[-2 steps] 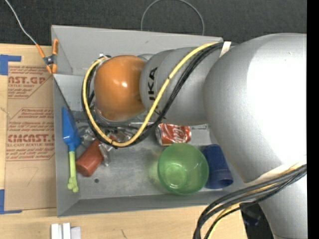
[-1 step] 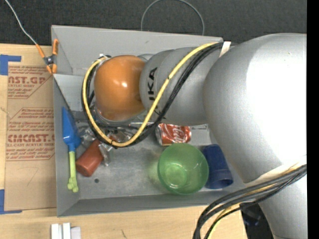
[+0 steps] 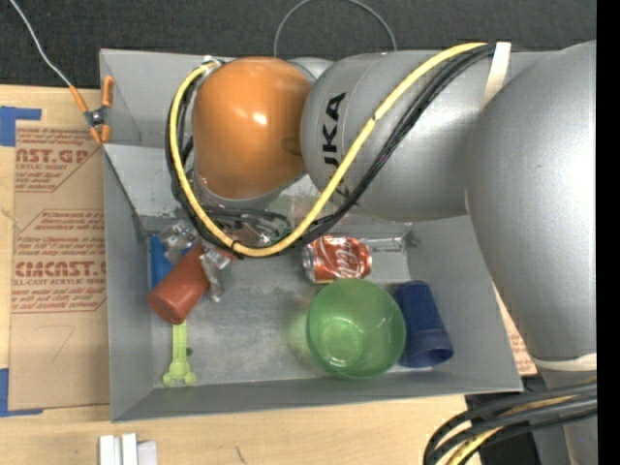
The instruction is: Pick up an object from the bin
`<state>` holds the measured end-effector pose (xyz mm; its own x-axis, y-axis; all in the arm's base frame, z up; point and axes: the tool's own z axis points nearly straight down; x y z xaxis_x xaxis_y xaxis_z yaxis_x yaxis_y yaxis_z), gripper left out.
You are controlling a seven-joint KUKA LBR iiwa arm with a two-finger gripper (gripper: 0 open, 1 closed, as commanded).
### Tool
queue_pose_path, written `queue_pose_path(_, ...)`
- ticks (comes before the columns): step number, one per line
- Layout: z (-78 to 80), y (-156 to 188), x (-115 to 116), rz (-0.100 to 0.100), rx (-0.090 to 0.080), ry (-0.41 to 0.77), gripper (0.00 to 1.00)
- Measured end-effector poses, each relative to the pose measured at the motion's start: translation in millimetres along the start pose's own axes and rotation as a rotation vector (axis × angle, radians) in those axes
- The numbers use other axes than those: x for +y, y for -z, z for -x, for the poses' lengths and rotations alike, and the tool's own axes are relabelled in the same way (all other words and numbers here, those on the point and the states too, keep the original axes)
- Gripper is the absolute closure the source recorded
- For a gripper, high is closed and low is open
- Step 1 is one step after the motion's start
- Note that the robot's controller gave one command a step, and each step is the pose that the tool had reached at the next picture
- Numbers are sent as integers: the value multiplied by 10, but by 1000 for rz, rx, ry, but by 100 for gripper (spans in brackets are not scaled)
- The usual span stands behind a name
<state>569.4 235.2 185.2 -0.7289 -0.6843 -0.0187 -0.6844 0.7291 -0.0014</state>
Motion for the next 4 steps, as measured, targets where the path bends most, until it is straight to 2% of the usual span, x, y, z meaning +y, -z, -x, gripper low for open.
queue_pose_path(1,28,385,-28,-3,-8,-2,100)
queue_pose_path(2,-11,-431,-82,-1,-7,83,100)
queue_pose_path(3,-37,-864,-93,2,-2,140,100)
queue_pose_path(4,37,96,-103,0,-6,149,100)
